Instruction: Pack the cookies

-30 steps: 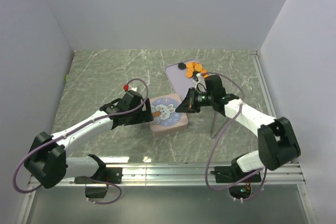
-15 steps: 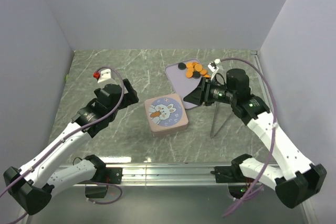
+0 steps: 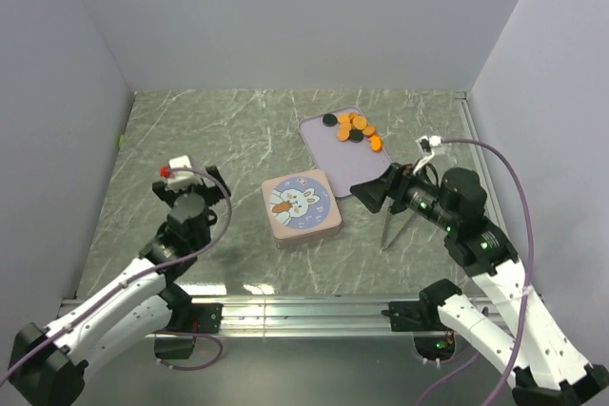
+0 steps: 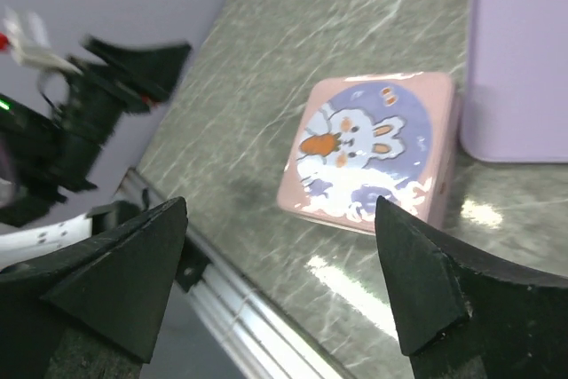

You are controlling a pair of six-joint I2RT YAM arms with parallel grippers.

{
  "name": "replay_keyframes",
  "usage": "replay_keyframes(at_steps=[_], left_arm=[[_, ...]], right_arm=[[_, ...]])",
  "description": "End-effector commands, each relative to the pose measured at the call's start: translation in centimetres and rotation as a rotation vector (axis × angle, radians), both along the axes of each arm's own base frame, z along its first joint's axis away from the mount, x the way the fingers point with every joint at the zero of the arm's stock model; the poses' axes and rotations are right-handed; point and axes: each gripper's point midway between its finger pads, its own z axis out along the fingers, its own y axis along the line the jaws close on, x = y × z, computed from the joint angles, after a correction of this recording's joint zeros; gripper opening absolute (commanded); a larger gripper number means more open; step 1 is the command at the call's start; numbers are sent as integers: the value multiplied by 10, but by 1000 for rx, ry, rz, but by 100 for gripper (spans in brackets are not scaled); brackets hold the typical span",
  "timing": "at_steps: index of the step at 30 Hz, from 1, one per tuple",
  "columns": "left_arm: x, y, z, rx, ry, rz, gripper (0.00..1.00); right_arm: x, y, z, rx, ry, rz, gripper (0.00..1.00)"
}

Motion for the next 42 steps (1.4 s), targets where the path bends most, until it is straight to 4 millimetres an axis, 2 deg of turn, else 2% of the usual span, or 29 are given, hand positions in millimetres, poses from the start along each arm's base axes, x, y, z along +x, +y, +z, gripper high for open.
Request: replay_keyframes(at_steps=[1, 2, 3, 4, 5, 6, 7, 8, 12, 17, 21, 22, 23, 24, 25, 26, 28, 30, 31, 32, 38, 41, 42], left_arm=[[5, 24, 12, 20, -180, 83, 99], [7, 23, -15, 57, -135, 45, 99], [9, 25, -26, 56, -127, 38, 99], [12, 41, -30, 41, -141, 80, 100], [10, 47, -54, 53, -102, 84, 99], [11, 50, -60, 29, -107, 84, 99], [10, 66, -65, 12, -113, 136, 99], [10, 70, -70, -11, -132, 149, 99], [21, 78, -65, -2, -156, 146, 99], [50, 71, -66, 37, -124, 81, 100], [72, 74, -67, 82, -101, 79, 99], [76, 76, -59, 87, -141, 77, 99], [77, 76, -81, 99, -99, 68, 99], [78, 78, -84, 87, -111, 64, 99], [81, 80, -84, 109, -121, 68, 100], [85, 73, -86, 93, -96, 24, 99], [85, 82, -88, 70, -92, 42, 99], [86, 82, -88, 62, -92, 42, 99], [85, 82, -93, 63, -70, 40, 99], [86, 83, -85, 66, -103, 44, 99], [85, 82, -88, 63, -88, 42, 100], [86, 82, -88, 65, -90, 42, 99], [86, 82, -88, 65, -90, 42, 100]], right_arm=[[13, -23, 12, 19, -132, -160, 93], [15, -29, 9, 14, -139, -190, 94], [15, -32, 4, 9, -137, -211, 95], [15, -36, -3, -8, -155, -225, 95], [15, -38, -6, -19, -169, -224, 95], [14, -38, -8, -30, -180, -217, 95], [13, -38, -12, -38, -184, -213, 96], [13, -39, -13, -50, -192, -210, 96], [14, -42, -19, -86, -193, -217, 97], [27, -47, -28, -121, -162, -267, 98], [38, -56, -40, -128, -139, -348, 98], [41, -59, -46, -126, -139, -372, 98], [42, -61, -49, -123, -136, -387, 98], [42, -64, -57, -127, -128, -404, 99], [44, -70, -59, -124, -122, -444, 99], [44, -73, -63, -123, -116, -464, 99], [46, -83, -73, -135, -109, -521, 99], [47, -90, -80, -146, -112, -555, 99], [49, -95, -83, -165, -135, -576, 99], [49, -97, -85, -179, -152, -577, 99], [60, -109, -92, -323, -350, -593, 100], [64, -126, -107, -403, -381, -662, 100], [65, -138, -115, -428, -389, -721, 100]])
